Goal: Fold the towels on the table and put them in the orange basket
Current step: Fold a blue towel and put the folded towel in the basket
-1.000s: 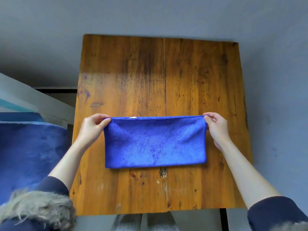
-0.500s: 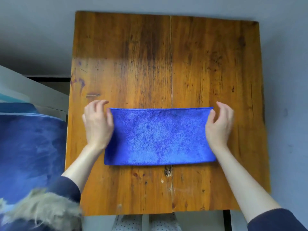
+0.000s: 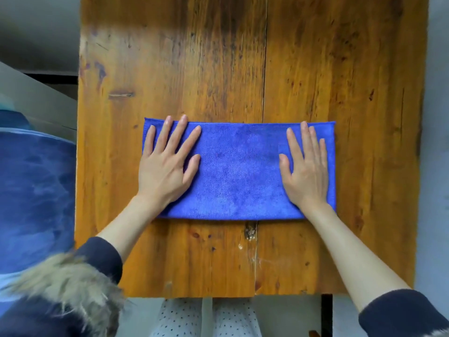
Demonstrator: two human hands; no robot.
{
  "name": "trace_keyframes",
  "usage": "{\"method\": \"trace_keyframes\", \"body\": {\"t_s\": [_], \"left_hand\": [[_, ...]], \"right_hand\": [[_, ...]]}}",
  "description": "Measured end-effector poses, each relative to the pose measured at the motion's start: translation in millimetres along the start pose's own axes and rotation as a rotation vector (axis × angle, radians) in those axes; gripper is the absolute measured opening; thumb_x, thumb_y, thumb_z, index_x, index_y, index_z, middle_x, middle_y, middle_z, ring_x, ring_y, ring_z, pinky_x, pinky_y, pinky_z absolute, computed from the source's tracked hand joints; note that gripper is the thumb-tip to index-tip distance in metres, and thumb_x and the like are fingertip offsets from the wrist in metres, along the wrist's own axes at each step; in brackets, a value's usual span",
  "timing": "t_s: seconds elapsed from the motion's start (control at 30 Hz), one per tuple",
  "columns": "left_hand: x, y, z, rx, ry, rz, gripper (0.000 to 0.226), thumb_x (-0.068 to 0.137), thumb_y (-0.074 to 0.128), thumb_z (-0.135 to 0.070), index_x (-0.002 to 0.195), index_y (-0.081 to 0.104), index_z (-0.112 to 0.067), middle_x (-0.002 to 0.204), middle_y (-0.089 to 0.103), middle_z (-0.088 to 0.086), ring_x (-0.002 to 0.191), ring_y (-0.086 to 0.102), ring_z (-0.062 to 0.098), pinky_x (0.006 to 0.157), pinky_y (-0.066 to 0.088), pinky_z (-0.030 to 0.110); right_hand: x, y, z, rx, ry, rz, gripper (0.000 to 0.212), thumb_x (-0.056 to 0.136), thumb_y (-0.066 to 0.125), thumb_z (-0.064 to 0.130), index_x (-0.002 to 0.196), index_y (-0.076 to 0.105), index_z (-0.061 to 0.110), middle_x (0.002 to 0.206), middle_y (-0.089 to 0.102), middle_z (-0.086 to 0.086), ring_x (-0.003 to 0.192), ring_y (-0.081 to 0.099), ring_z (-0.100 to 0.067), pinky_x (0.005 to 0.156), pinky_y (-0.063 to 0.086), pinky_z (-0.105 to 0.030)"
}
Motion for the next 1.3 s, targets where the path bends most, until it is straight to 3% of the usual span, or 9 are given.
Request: {"method": "trace_keyframes", "body": {"t_s": [0.2,0.43,0.6,0.73,0.87,0.97,1.1,1.3], "left_hand": [[-0.6,-2.5,0.0,-0.018,-0.009,0.016,0.053,0.095,0.029,-0.043,0.146,0.029,-0.025,0.155,0.021,0.006,0.144,0.016,0.027,0.116,0.01,0.047],[-50.2,-3.3,-15.4,-0.065,-0.006,0.015,0.054,0.094,0.033,-0.039,0.145,0.029,-0.023,0.155,0.019,0.012,0.143,0.014,0.031,0.115,0.01,0.053],[-54.7,8.1,-13.2,-0.008,-0.003,0.063,0.052,0.096,0.03,-0.04,0.145,0.03,-0.023,0.153,0.023,0.012,0.142,0.019,0.031,0.114,0.013,0.054],[-55.8,-3.7,-7.0,-0.267,-0.009,0.025,0.047,0.097,0.031,-0.027,0.141,0.037,-0.014,0.152,0.026,0.015,0.142,0.019,0.03,0.115,0.013,0.048],[-70.9,-32.4,25.3,-0.571,-0.179,-0.157,0.035,0.094,0.043,-0.005,0.129,0.049,-0.002,0.138,0.043,0.015,0.131,0.038,0.023,0.111,0.027,0.027],[-83.5,-37.4,50.3,-0.595,-0.398,-0.219,0.029,0.092,0.05,-0.005,0.121,0.054,-0.004,0.111,0.054,0.012,0.106,0.049,0.025,0.092,0.032,0.016],[-87.5,-20.2,74.0,-0.712,-0.708,-0.151,0.019,0.088,0.061,-0.015,0.106,0.062,-0.009,0.094,0.054,0.007,0.097,0.047,0.027,0.078,0.024,0.014],[-73.1,-3.5,77.2,-0.606,-0.752,0.033,0.02,0.083,0.065,-0.033,0.091,0.069,-0.016,0.099,0.063,0.008,0.099,0.052,0.028,0.074,0.02,0.015]], "right_hand": [[-0.8,-0.9,-6.9,0.008,0.016,-0.002,0.052,0.097,0.031,0.035,0.146,0.029,0.017,0.155,0.021,-0.009,0.144,0.015,-0.023,0.118,0.006,-0.033],[-27.8,-15.4,2.1,0.074,0.088,-0.076,0.051,0.096,0.034,0.033,0.142,0.036,0.011,0.153,0.024,-0.014,0.143,0.016,-0.028,0.117,0.002,-0.041],[-67.7,-4.8,-10.0,-0.011,0.186,0.036,0.056,0.095,0.028,0.038,0.145,0.03,0.014,0.155,0.019,-0.012,0.144,0.012,-0.025,0.117,0.007,-0.045],[-61.1,-4.7,-2.8,-0.026,0.223,0.081,0.06,0.094,0.023,0.043,0.147,0.024,0.015,0.157,0.011,-0.011,0.145,0.005,-0.025,0.116,0.0,-0.045],[-52.5,-6.5,41.3,-0.065,0.118,0.07,0.058,0.095,0.026,0.042,0.147,0.023,0.017,0.156,0.014,-0.009,0.145,0.007,-0.024,0.115,-0.002,-0.05],[-52.4,11.1,97.9,-0.038,-0.083,0.105,0.056,0.093,0.034,0.039,0.144,0.033,0.017,0.154,0.025,-0.009,0.143,0.014,-0.024,0.113,0.003,-0.054],[-48.7,28.6,131.0,-0.037,-0.104,0.092,0.053,0.092,0.038,0.04,0.141,0.04,0.019,0.152,0.031,-0.007,0.142,0.018,-0.023,0.113,0.007,-0.055],[-50.5,29.0,130.3,-0.039,-0.083,0.05,0.052,0.093,0.037,0.04,0.142,0.038,0.02,0.152,0.03,-0.005,0.142,0.019,-0.022,0.114,0.008,-0.053]]}}
Point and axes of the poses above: each hand's wrist, its own x-axis towards the middle knuckle, its own y-axis out of the palm, z = x × y, the point moved 8 cm from there along x, towards the middle knuckle
